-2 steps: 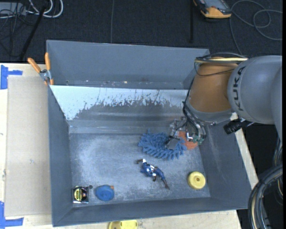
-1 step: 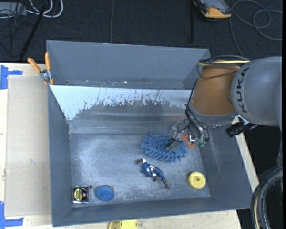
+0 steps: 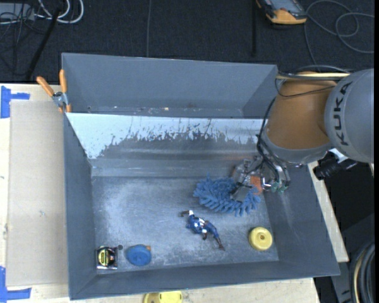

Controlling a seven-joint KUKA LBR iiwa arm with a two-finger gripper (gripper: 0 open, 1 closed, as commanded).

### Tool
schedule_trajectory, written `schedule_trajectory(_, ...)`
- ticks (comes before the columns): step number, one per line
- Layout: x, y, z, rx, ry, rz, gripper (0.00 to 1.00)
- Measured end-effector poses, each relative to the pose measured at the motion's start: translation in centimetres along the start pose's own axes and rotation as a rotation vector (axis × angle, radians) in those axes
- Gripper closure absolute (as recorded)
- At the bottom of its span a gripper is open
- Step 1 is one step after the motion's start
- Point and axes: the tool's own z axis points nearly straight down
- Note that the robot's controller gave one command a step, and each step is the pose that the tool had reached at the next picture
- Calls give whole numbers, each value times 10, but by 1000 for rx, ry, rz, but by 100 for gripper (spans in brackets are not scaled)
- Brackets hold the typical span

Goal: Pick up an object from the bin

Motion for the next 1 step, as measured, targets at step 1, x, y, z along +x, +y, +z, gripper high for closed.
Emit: schedule_trajectory(1, -23, -20, 13, -3, -24, -34, 100)
